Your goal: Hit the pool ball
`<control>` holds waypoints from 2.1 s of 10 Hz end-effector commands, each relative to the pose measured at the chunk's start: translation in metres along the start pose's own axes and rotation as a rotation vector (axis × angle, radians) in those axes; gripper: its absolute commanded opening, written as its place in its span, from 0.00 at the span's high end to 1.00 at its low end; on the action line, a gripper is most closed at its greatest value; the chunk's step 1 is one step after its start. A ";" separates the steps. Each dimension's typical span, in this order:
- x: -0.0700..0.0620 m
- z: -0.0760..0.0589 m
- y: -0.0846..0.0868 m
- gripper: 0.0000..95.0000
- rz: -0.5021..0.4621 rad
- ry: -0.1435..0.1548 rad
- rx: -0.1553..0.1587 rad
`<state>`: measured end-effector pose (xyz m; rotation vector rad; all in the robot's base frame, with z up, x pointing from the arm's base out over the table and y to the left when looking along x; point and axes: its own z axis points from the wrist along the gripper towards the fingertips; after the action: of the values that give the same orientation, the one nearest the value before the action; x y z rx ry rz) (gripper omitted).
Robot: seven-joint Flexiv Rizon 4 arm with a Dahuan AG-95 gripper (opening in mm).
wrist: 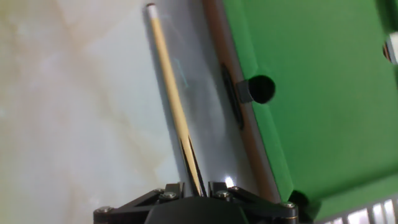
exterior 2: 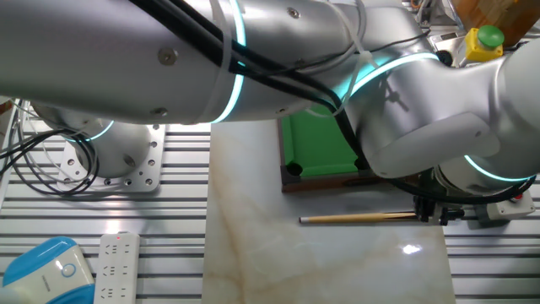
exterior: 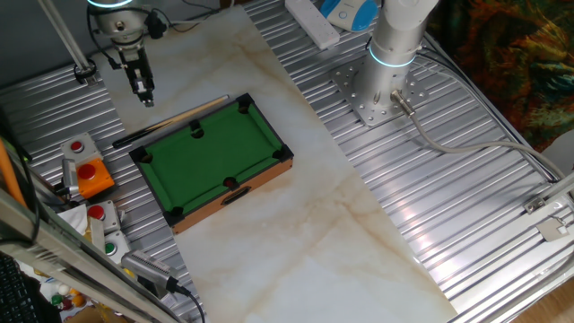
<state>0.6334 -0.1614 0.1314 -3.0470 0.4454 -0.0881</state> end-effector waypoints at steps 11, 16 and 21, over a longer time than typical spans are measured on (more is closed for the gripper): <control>-0.008 -0.031 -0.006 0.80 1.440 -0.013 -0.015; -0.008 -0.030 -0.008 0.80 1.993 -0.002 -0.022; -0.010 -0.030 -0.012 0.80 2.287 0.010 -0.034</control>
<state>0.6269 -0.1511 0.1604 -1.2633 2.8121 0.0347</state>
